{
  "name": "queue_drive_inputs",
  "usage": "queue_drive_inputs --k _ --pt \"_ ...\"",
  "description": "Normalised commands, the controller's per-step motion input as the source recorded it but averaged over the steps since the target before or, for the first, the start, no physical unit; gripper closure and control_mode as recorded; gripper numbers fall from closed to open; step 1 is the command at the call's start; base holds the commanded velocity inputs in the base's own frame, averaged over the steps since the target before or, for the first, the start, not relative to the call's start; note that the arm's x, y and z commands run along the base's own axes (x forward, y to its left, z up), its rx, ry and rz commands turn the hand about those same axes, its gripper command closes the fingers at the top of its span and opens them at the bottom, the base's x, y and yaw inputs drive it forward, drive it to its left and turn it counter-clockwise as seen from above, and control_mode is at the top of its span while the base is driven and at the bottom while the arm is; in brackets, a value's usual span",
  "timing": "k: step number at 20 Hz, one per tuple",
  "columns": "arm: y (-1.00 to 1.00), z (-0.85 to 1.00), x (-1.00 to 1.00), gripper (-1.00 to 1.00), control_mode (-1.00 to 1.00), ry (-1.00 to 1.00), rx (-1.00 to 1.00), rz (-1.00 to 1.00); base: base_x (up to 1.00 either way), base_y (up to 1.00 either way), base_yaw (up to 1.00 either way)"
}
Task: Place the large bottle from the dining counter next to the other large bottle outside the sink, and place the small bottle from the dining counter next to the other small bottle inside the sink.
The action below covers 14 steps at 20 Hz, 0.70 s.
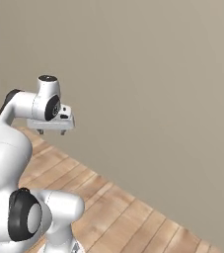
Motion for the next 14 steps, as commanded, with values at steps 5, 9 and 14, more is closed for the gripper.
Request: queue_drive_inputs --k 5,9,14 --pt "0.0 0.0 0.0 -1.0 1.0 0.0 0.0 0.0 0.01 0.08 0.5" --pt "0.0 0.0 0.0 -1.0 1.0 0.0 0.0 0.0 0.01 -0.13 0.4" --pt "0.0 0.0 0.0 -1.0 1.0 0.0 0.0 0.0 0.0 -0.39 0.24"
